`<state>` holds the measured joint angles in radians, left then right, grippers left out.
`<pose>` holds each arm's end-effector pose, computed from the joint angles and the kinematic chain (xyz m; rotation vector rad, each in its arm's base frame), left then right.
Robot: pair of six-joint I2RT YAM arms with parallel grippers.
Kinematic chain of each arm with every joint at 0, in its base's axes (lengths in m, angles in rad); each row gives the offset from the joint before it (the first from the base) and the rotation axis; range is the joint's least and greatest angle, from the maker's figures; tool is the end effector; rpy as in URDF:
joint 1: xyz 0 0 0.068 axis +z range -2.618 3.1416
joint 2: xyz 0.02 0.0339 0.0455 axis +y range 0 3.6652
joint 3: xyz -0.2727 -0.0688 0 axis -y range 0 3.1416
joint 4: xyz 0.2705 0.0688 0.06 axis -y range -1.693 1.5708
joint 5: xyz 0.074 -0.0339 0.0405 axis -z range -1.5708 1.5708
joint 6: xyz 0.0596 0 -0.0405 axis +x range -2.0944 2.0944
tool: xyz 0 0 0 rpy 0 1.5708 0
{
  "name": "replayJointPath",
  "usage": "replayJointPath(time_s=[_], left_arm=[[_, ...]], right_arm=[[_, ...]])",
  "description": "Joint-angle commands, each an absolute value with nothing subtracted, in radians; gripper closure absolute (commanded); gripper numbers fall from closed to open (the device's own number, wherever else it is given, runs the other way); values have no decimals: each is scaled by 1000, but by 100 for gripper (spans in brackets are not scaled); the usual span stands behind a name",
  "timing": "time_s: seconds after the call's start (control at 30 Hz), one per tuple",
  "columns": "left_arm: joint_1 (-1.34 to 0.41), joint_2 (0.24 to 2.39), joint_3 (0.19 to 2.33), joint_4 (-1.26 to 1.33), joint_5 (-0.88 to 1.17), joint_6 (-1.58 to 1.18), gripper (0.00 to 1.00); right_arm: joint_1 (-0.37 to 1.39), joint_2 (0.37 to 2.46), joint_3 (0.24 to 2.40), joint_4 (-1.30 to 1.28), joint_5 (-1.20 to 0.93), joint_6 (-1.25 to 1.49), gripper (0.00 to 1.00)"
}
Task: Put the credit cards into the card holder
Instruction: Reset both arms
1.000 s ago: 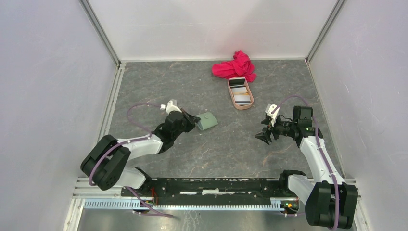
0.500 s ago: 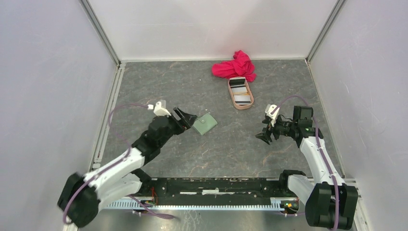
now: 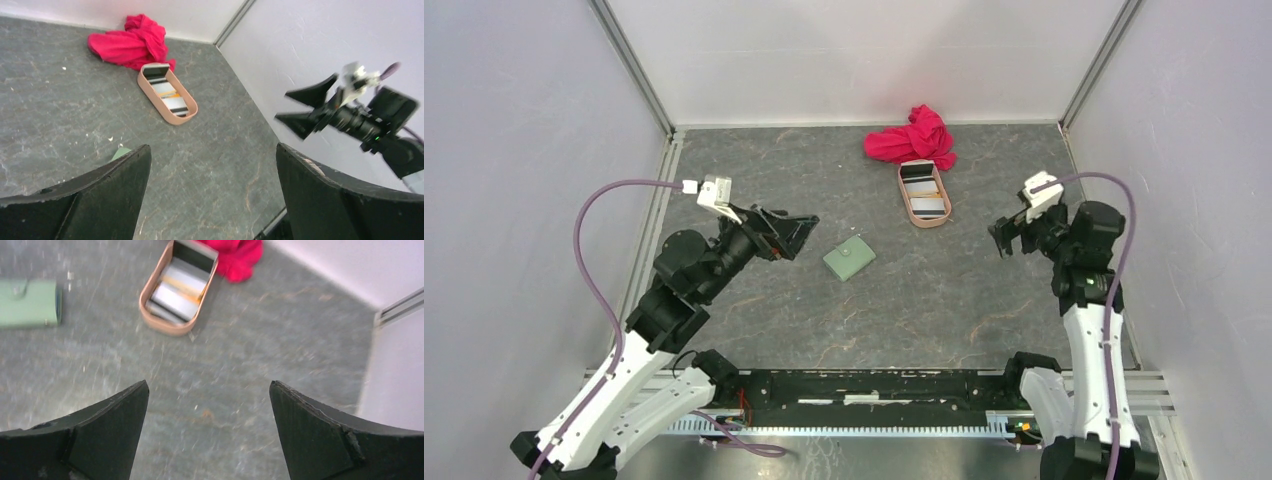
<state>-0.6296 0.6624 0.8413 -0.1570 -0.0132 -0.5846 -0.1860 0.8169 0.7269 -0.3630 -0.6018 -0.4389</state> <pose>0.1573 -0.1136 0.3913 0.0256 1.6279 -0.9405 0.2213 -0.0073 0.2939 -0.6084 1.8473 0.1968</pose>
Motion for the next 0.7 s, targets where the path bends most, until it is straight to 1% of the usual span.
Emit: replayJointPath(time_s=[0.0,0.23,0.67], left_arm=[[-629,627,844,-287,56,-547,0],[-628,543,806,-302,74,-571,0],[-628,515,798,-333,90,-577,0]], right_arm=[[-190,744,858,-308,-565,-245,2],[-190,709,938,-355,-610,-189,2],[-206,714,938,-350,-651,-196,2]])
